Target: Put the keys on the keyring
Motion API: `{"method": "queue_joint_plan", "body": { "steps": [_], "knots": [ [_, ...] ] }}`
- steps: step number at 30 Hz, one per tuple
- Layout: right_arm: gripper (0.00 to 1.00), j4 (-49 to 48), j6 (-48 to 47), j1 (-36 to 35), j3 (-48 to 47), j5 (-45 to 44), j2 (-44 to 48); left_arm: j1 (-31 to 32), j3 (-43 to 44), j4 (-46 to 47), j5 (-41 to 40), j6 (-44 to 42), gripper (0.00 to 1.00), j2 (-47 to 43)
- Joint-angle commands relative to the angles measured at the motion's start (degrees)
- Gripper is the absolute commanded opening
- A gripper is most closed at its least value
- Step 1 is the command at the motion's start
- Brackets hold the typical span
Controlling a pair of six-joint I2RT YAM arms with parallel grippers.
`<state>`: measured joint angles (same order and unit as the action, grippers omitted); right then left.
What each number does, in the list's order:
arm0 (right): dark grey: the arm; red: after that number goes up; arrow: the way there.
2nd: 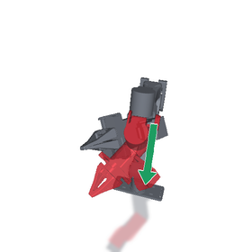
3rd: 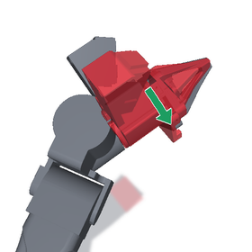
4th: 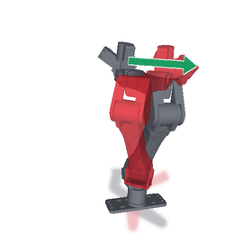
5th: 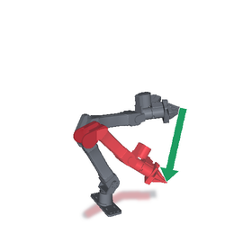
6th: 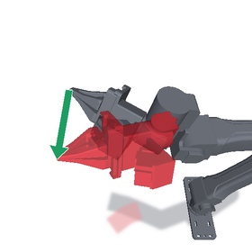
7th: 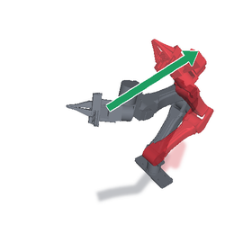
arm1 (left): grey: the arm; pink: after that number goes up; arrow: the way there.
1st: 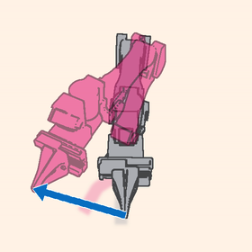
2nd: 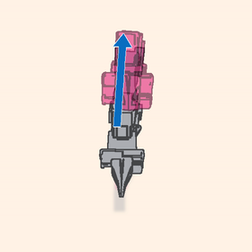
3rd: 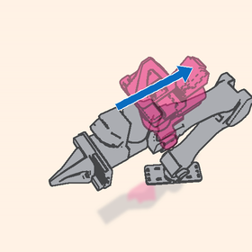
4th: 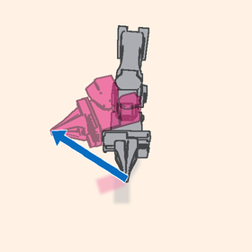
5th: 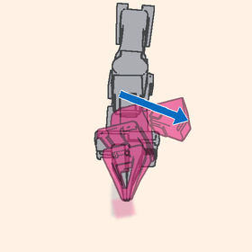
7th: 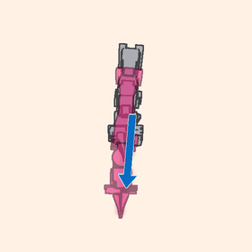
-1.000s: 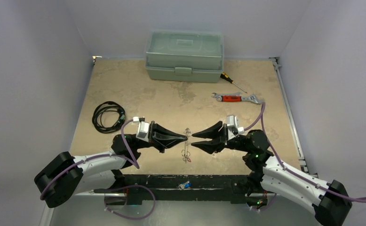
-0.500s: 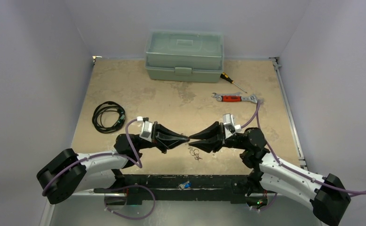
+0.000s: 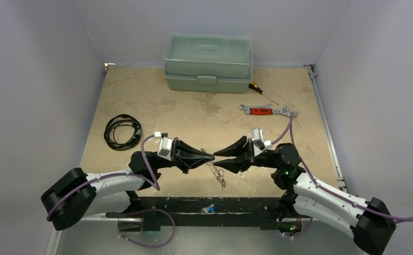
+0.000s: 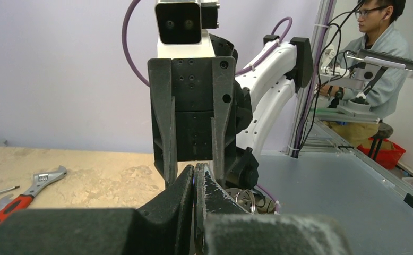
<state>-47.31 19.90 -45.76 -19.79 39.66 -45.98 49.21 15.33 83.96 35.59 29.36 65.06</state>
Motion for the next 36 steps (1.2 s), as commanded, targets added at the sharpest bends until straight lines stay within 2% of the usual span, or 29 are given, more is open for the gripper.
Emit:
{"method": "queue_joint_plan", "body": {
  "steps": [1,4,8,17,31,36],
  "knots": [
    [0.42,3.23,-1.95,-0.30,-2.38,0.04,3.53,0.20,2.16,17.91,-0.87,-0.55,0.00,-2.07],
    [0.43,4.46,-1.84,-0.30,-2.19,0.05,5.89,0.19,2.01,17.90,-0.86,-0.42,0.00,-2.48],
    [0.37,6.24,-2.33,-0.30,-1.83,-1.07,7.62,0.20,2.17,17.96,-0.64,-0.06,0.00,-3.00],
    [0.35,4.57,-1.85,-0.30,-3.36,-0.73,2.93,0.27,2.81,17.90,-0.65,0.56,0.00,-2.16],
    [0.32,3.62,-2.06,-0.32,-4.95,-1.27,0.72,0.44,3.35,17.89,0.06,0.65,0.00,-0.45],
    [0.25,3.46,-2.06,-0.30,-5.15,-1.04,0.48,0.53,3.46,17.90,0.15,0.57,0.00,0.04]
  ]
}}
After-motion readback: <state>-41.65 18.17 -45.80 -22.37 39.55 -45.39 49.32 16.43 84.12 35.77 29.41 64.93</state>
